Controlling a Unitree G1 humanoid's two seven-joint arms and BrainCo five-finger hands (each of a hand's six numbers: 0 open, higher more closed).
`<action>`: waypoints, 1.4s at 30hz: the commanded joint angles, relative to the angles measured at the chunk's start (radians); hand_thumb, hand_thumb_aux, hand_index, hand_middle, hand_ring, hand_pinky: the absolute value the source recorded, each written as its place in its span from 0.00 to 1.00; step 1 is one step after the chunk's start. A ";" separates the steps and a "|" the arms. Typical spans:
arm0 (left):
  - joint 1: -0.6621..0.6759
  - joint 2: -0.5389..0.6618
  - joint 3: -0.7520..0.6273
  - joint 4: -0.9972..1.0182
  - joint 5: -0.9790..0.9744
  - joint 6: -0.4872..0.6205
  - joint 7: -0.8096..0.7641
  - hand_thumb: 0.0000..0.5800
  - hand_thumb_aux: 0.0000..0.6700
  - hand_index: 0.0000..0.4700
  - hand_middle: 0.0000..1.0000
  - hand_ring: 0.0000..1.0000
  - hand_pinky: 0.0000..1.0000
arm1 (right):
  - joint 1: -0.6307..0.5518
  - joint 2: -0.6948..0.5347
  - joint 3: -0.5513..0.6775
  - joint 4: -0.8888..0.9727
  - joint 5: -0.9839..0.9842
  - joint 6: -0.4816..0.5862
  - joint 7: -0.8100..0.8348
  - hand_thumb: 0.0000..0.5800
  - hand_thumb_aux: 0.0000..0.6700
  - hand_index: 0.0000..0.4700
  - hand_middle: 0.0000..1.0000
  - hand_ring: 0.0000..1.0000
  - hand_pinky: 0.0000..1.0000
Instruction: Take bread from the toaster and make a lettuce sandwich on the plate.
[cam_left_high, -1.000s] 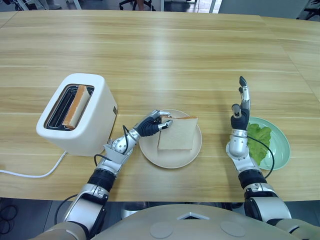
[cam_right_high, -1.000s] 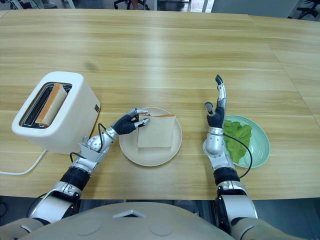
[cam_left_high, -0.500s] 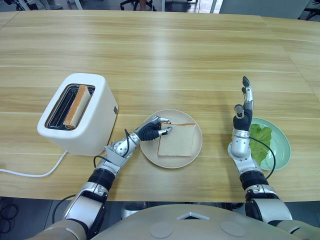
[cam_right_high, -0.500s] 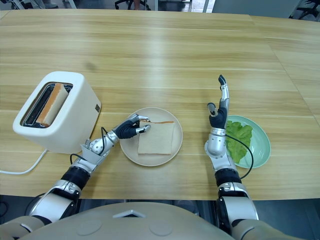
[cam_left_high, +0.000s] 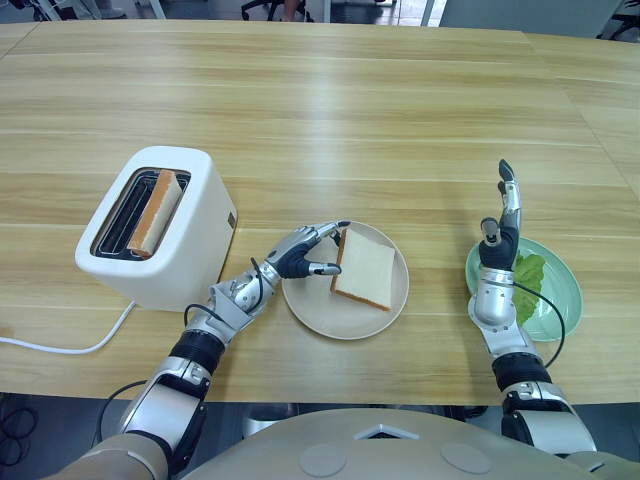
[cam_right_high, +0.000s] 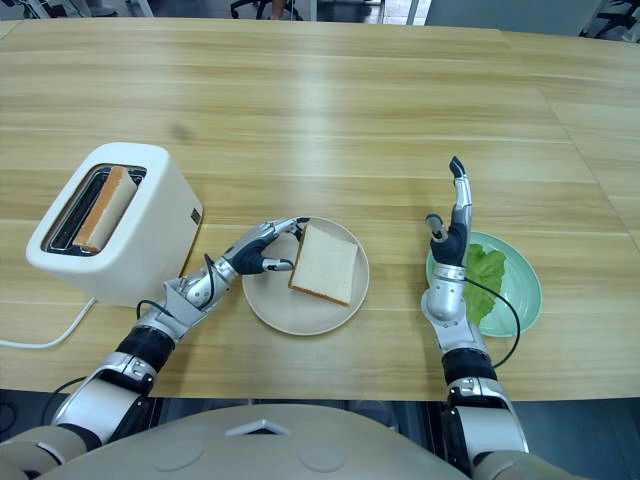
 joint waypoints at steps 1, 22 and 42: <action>0.019 0.016 0.006 -0.074 0.023 0.009 0.035 0.00 0.00 0.00 0.00 0.00 0.00 | 0.073 -0.043 -0.045 -0.143 -0.040 0.059 0.018 0.00 0.00 0.00 0.00 0.00 0.00; 0.269 0.015 0.080 -0.573 -0.038 0.080 0.047 0.00 0.00 0.00 0.00 0.00 0.00 | 0.358 -0.469 -0.119 -0.163 -0.467 0.636 -0.017 0.00 0.00 0.00 0.00 0.00 0.00; 0.284 -0.008 0.070 -0.567 -0.047 0.084 0.032 0.00 0.00 0.00 0.00 0.00 0.00 | 0.324 -0.470 0.085 -0.111 -0.475 0.687 -0.010 0.56 0.33 0.33 0.00 0.00 0.00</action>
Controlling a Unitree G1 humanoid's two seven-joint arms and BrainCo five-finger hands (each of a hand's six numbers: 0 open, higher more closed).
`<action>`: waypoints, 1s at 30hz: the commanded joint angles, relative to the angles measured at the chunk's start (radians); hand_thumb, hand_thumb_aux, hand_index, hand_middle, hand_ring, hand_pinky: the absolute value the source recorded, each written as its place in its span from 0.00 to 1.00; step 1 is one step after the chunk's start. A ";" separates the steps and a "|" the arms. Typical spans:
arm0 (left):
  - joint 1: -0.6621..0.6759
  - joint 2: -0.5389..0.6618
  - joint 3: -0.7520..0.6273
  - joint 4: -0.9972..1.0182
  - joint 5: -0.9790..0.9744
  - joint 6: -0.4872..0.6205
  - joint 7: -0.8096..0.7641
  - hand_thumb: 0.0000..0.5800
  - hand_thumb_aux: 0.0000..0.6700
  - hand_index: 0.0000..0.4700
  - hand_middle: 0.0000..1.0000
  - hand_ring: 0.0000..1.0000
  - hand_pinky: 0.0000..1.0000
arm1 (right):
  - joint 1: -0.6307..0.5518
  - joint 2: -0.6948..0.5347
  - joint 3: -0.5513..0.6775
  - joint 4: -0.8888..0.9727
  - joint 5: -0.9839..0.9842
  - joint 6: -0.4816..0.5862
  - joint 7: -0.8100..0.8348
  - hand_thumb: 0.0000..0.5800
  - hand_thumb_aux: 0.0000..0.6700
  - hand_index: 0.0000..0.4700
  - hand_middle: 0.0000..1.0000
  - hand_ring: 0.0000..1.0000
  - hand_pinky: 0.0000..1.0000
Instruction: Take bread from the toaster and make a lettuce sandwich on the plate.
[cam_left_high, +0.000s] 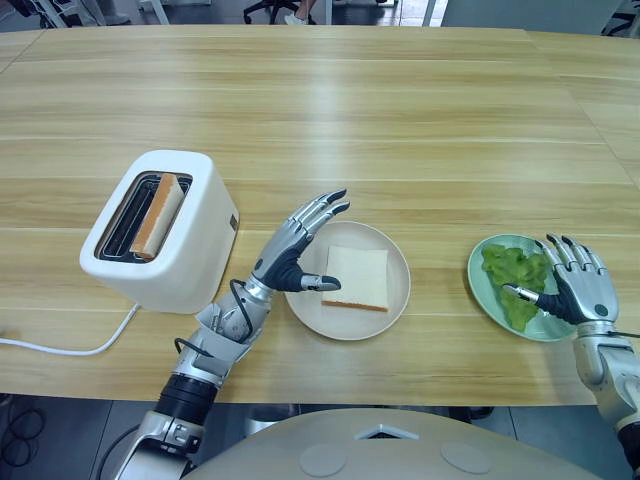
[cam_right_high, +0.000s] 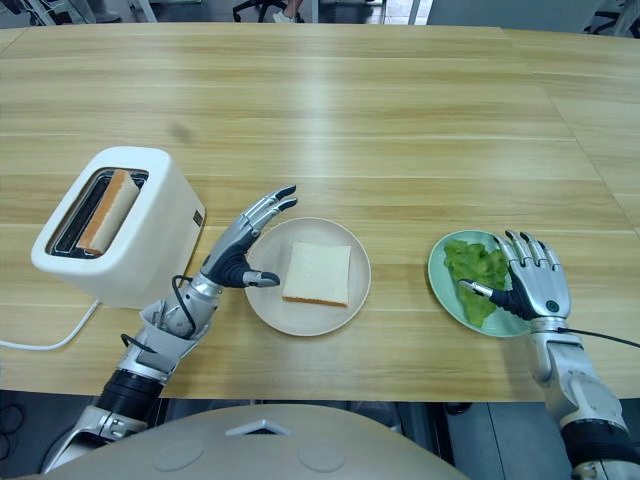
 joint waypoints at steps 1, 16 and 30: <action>0.006 0.004 0.002 -0.002 -0.001 0.008 -0.014 0.00 0.00 0.00 0.00 0.00 0.00 | -0.009 -0.006 0.025 0.034 0.016 0.005 -0.007 0.56 0.33 0.33 0.00 0.00 0.00; 0.019 0.002 -0.002 -0.016 0.004 0.013 -0.023 0.00 0.00 0.00 0.00 0.00 0.00 | -0.035 -0.014 0.090 0.094 0.025 -0.002 -0.029 0.96 0.80 0.78 0.00 0.00 0.00; 0.025 -0.005 0.014 -0.015 0.005 0.012 -0.005 0.00 0.00 0.00 0.00 0.00 0.00 | 0.008 -0.029 0.034 -0.082 0.045 -0.003 -0.118 1.00 1.00 0.98 0.00 0.00 0.00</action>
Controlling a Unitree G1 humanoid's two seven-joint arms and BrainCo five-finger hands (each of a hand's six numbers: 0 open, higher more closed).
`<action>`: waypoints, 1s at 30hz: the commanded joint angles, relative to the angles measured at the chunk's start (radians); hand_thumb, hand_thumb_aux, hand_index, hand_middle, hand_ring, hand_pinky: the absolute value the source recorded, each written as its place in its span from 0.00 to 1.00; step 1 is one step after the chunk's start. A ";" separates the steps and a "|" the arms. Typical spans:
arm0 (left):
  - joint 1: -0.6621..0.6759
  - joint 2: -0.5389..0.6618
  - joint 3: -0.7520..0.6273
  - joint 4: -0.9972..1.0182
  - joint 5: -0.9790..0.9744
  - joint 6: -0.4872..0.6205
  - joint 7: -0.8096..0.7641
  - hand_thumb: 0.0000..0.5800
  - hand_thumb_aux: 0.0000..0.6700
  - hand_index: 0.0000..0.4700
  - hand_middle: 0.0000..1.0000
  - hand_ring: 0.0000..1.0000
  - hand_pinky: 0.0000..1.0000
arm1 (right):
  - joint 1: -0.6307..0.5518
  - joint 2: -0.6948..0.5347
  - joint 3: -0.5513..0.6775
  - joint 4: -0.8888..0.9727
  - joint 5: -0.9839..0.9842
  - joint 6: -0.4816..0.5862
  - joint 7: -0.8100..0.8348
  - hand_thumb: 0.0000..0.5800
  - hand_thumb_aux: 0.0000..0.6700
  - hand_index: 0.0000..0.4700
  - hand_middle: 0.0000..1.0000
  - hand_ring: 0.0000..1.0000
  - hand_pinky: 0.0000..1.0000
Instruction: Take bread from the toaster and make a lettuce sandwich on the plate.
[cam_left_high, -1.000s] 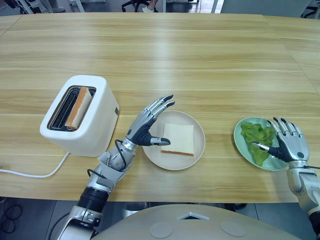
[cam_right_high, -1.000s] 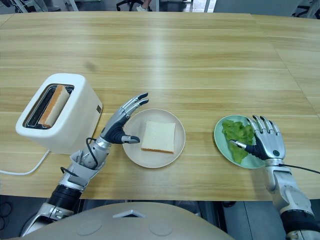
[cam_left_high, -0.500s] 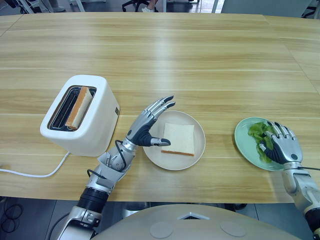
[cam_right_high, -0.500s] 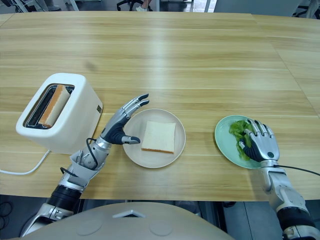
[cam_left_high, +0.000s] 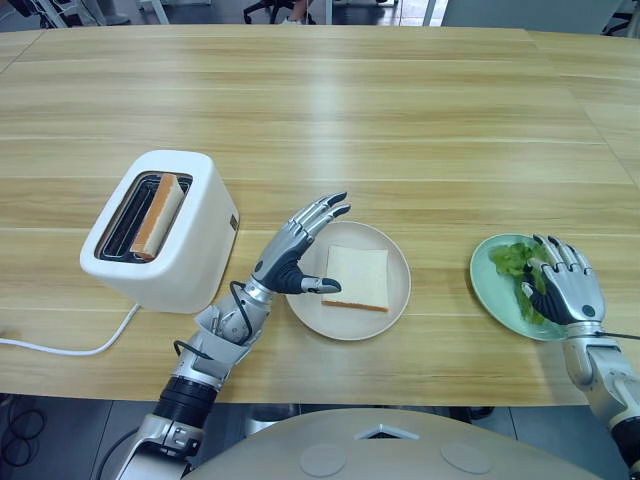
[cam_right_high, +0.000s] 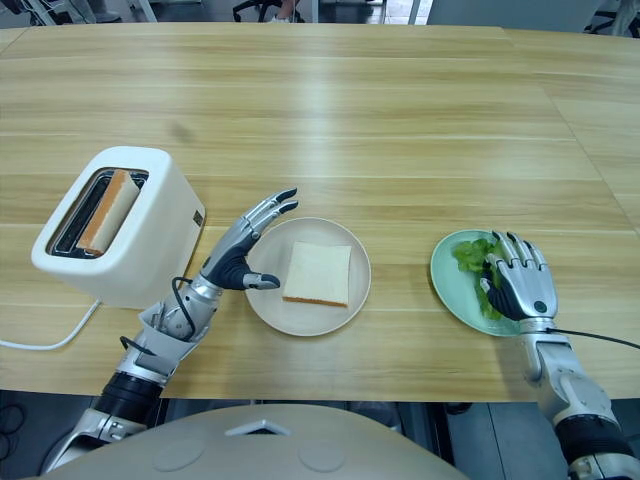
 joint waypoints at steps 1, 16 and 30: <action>0.009 -0.005 0.010 -0.001 0.005 0.008 0.009 0.00 0.00 0.00 0.00 0.00 0.00 | 0.019 -0.008 -0.036 -0.066 0.018 0.003 -0.024 1.00 1.00 0.98 0.00 0.00 0.00; -0.014 -0.019 0.010 0.029 0.015 0.001 0.033 0.00 0.00 0.00 0.00 0.00 0.00 | 0.011 0.037 -0.050 -0.259 0.018 -0.025 -0.004 1.00 1.00 0.98 0.00 0.00 0.00; -0.021 -0.026 0.067 -0.018 0.013 0.020 0.079 0.00 0.00 0.00 0.00 0.00 0.00 | -0.174 0.235 0.231 -0.332 -0.055 -0.166 0.139 1.00 1.00 0.98 0.00 0.00 0.00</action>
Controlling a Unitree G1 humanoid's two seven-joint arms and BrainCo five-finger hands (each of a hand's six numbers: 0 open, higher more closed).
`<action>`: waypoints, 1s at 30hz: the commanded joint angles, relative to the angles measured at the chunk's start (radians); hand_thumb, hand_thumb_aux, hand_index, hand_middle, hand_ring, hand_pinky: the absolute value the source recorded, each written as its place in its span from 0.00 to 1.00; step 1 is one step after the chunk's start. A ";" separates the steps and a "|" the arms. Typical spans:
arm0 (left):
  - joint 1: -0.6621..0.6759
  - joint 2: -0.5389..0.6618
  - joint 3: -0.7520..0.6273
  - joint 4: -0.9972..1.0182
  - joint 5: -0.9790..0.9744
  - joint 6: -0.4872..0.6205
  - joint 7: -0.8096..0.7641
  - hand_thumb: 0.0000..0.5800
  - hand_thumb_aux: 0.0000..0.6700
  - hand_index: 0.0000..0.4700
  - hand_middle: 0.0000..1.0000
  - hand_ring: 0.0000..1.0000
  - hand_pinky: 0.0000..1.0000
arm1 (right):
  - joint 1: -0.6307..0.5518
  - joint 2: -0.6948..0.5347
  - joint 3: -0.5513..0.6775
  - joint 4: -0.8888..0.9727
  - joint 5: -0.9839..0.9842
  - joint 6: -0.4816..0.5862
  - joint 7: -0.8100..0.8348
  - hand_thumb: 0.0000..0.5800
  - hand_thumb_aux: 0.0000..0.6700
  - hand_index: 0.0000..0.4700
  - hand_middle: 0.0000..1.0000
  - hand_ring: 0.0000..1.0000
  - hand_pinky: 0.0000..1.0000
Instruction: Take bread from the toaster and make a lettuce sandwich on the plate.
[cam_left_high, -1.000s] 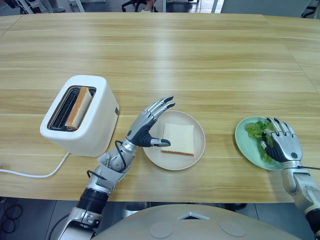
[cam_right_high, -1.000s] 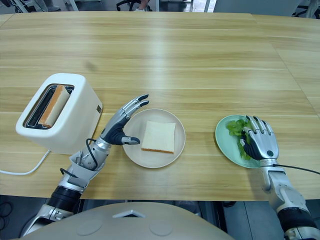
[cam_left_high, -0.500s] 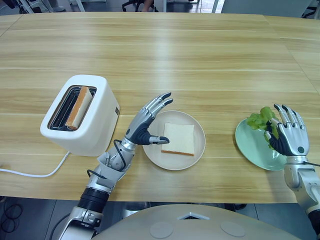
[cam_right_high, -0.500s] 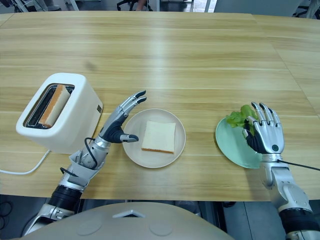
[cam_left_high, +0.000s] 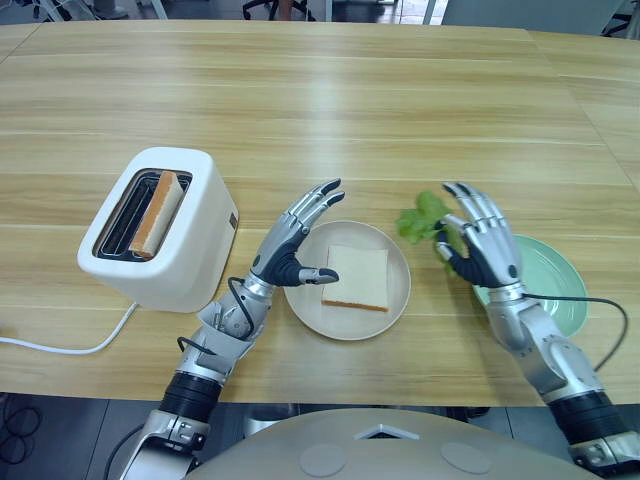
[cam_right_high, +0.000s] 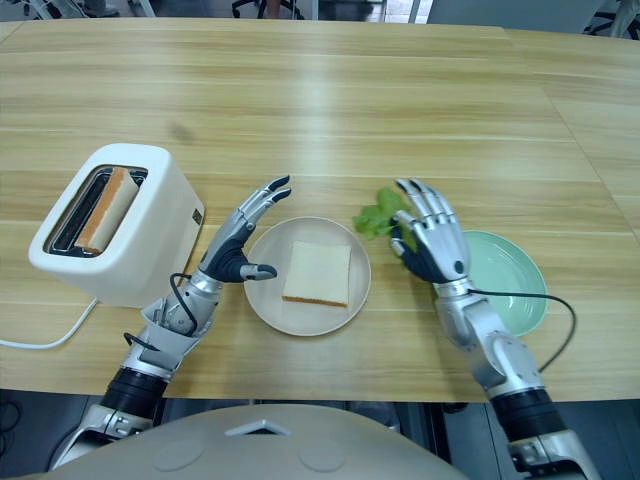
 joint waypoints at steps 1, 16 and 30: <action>0.006 0.005 0.053 -0.049 0.019 0.023 0.029 0.00 0.00 0.00 0.00 0.00 0.00 | -0.033 0.028 0.068 0.048 -0.024 -0.035 0.028 1.00 1.00 0.98 0.00 0.00 0.00; 0.049 0.023 0.319 -0.270 -0.001 0.134 0.078 0.00 0.00 0.00 0.00 0.00 0.00 | -0.044 0.084 0.203 0.110 -0.046 -0.111 0.067 1.00 1.00 0.98 0.00 0.00 0.00; 0.100 0.137 0.606 -0.373 0.100 0.270 0.115 0.00 0.00 0.00 0.00 0.00 0.00 | -0.066 0.102 0.256 0.199 -0.056 -0.124 0.064 0.28 0.15 0.15 0.00 0.00 0.00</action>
